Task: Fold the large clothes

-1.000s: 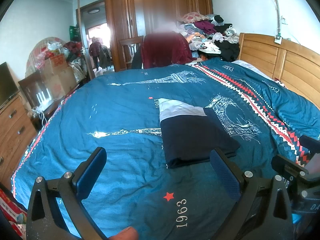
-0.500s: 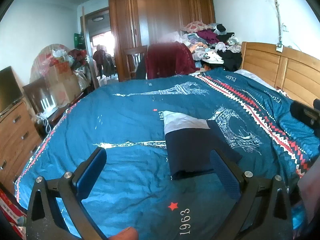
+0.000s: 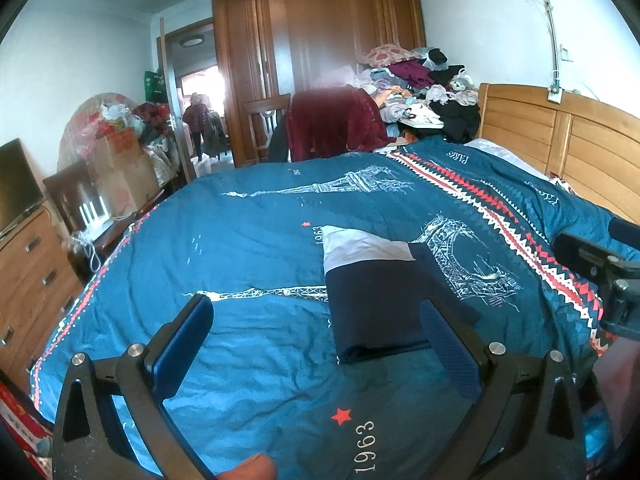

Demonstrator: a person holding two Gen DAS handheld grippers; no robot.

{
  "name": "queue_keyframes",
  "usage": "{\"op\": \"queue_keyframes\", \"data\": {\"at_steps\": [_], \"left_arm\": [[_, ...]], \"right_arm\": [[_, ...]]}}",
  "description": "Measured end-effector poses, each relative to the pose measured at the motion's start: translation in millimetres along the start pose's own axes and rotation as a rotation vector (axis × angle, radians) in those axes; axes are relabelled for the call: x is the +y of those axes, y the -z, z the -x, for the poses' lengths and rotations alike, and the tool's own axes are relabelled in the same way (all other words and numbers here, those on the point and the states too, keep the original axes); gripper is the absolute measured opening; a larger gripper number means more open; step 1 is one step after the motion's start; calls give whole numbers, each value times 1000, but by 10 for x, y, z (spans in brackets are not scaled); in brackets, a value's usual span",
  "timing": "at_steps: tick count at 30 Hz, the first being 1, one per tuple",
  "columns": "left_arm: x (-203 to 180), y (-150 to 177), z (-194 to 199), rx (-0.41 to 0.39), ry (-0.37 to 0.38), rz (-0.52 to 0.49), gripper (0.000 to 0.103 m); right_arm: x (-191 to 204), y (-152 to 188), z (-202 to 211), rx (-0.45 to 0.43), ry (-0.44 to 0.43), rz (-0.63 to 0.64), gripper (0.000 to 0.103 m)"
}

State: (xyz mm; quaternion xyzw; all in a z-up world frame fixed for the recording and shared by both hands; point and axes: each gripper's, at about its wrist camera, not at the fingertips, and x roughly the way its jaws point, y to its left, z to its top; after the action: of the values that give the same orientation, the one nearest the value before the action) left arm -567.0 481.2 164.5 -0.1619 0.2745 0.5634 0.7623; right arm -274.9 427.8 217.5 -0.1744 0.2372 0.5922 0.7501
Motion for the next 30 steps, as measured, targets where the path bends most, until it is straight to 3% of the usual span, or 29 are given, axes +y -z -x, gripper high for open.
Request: {"op": "queue_keyframes", "data": {"at_steps": [15, 22, 30], "left_arm": [[0, 23, -130, 37, 11, -4, 103], [-121, 72, -180, 40, 37, -36, 103], [-55, 53, -236, 47, 15, -9, 103]], "right_arm": [[0, 67, -59, 60, -29, -10, 103], [-109, 131, 16, 57, -2, -34, 103], [-34, 124, -36, 65, -9, -7, 103]]}}
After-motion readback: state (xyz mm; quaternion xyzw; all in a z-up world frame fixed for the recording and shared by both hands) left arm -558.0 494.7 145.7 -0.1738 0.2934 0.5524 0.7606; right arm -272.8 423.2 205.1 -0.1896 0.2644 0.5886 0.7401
